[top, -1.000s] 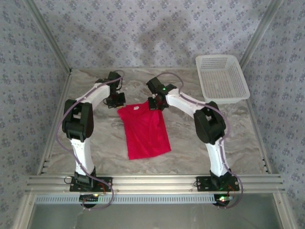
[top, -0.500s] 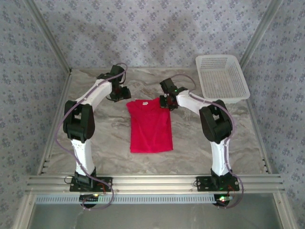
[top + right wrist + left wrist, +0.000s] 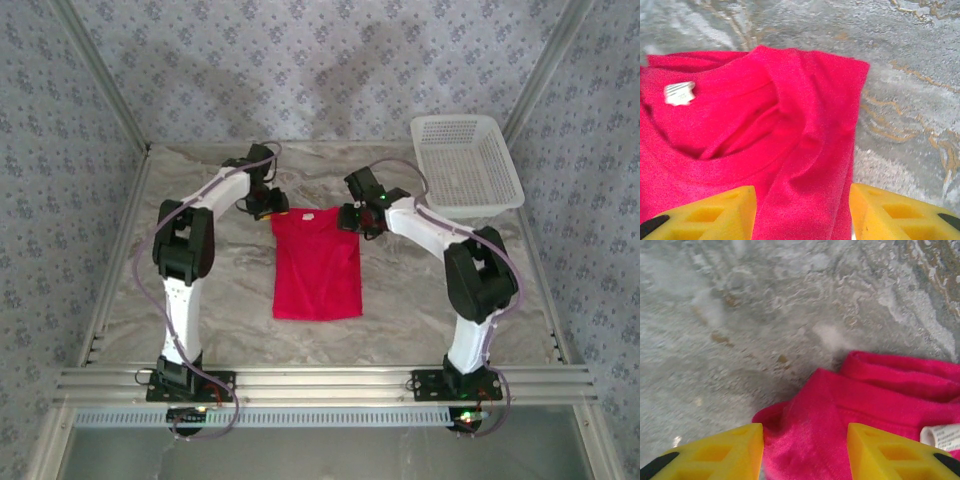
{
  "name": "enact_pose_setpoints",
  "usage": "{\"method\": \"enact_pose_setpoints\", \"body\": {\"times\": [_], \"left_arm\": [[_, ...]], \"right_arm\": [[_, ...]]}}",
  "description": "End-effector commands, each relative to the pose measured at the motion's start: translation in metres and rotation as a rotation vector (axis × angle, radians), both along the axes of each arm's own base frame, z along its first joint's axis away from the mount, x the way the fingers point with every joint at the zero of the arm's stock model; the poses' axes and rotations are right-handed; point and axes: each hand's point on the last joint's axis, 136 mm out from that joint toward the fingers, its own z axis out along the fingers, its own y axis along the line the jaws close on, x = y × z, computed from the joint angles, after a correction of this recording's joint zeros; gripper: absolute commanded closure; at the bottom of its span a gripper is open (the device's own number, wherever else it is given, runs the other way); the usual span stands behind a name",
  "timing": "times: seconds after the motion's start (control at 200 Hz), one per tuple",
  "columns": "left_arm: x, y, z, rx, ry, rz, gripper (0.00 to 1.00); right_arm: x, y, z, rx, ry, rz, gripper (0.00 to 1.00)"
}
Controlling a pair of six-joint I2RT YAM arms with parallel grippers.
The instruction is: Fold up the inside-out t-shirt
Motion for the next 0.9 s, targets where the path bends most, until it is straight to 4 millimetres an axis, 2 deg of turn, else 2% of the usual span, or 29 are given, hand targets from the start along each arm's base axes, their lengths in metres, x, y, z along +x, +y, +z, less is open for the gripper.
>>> {"method": "enact_pose_setpoints", "body": {"times": [0.0, 0.065, 0.145, 0.16, 0.26, 0.385, 0.42, 0.445, 0.55, 0.76, 0.78, 0.894], "left_arm": [[0.003, -0.013, -0.003, 0.001, 0.013, -0.021, 0.56], [0.004, -0.014, -0.008, 0.016, 0.022, -0.027, 0.65], [0.006, -0.014, -0.006, 0.032, 0.02, -0.029, 0.83], [0.006, -0.013, -0.005, 0.034, 0.018, -0.028, 0.86], [0.01, -0.012, 0.01, 0.042, -0.008, -0.027, 1.0], [0.012, -0.015, 0.033, 0.032, -0.054, -0.025, 1.0], [0.013, -0.015, 0.037, 0.027, -0.063, -0.024, 1.0], [0.019, -0.019, 0.051, 0.013, -0.099, -0.023, 1.0], [0.023, -0.027, 0.065, -0.021, -0.138, -0.025, 1.0], [0.03, -0.048, 0.072, -0.128, -0.175, -0.04, 1.0], [0.027, -0.049, 0.064, -0.136, -0.16, -0.042, 1.0], [0.035, -0.064, 0.06, -0.224, -0.196, -0.058, 1.0]], "right_arm": [[-0.023, 0.004, 0.001, 0.024, 0.03, 0.016, 0.46], [-0.034, 0.004, -0.007, 0.02, 0.051, 0.021, 0.46], [-0.044, 0.007, -0.02, 0.035, 0.079, 0.027, 0.47], [-0.053, 0.004, -0.032, 0.03, 0.112, 0.022, 0.47], [-0.082, 0.018, -0.057, 0.062, 0.176, 0.048, 0.56], [-0.121, 0.031, -0.084, -0.007, 0.226, 0.095, 0.69], [-0.129, 0.029, -0.093, -0.036, 0.245, 0.092, 0.71], [-0.134, 0.028, -0.099, -0.056, 0.26, 0.09, 0.73], [-0.147, 0.019, -0.119, -0.105, 0.314, 0.067, 0.75], [-0.156, 0.013, -0.127, -0.124, 0.32, 0.063, 0.76], [-0.156, 0.013, -0.128, -0.125, 0.319, 0.064, 0.76], [-0.156, 0.015, -0.132, -0.128, 0.324, 0.072, 0.76]]}}
